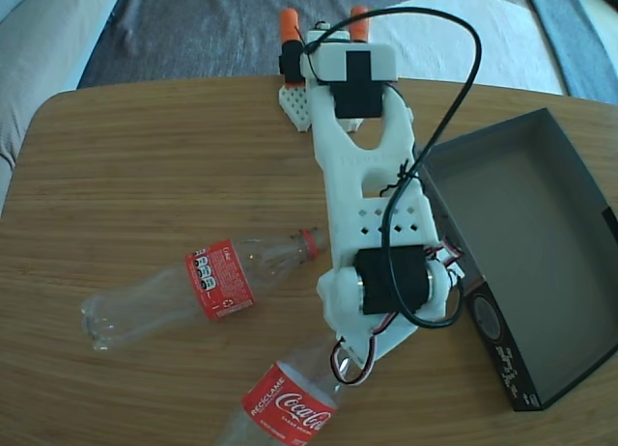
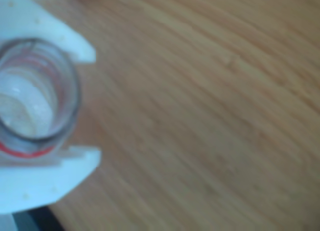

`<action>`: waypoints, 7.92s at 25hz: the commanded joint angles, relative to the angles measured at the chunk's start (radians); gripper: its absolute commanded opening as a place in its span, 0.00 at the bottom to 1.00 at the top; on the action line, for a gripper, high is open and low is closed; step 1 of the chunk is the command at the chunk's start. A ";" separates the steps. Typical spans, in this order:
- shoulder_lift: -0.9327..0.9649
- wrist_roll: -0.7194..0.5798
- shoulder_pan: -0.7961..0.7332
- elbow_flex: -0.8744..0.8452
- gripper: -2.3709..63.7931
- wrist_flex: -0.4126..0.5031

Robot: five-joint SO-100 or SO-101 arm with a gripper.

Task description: Grasp the bottles and put them in the box.

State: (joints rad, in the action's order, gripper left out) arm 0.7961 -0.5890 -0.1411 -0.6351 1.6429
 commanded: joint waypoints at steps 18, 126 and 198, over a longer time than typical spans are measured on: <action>0.707 -0.015 -0.169 -0.347 0.04 0.071; 0.896 -0.003 -0.765 -0.985 0.56 -0.261; 1.195 0.179 0.074 -1.355 0.57 -0.250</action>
State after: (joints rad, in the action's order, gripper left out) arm 2.0110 -0.4111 -0.0629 -2.0479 1.4097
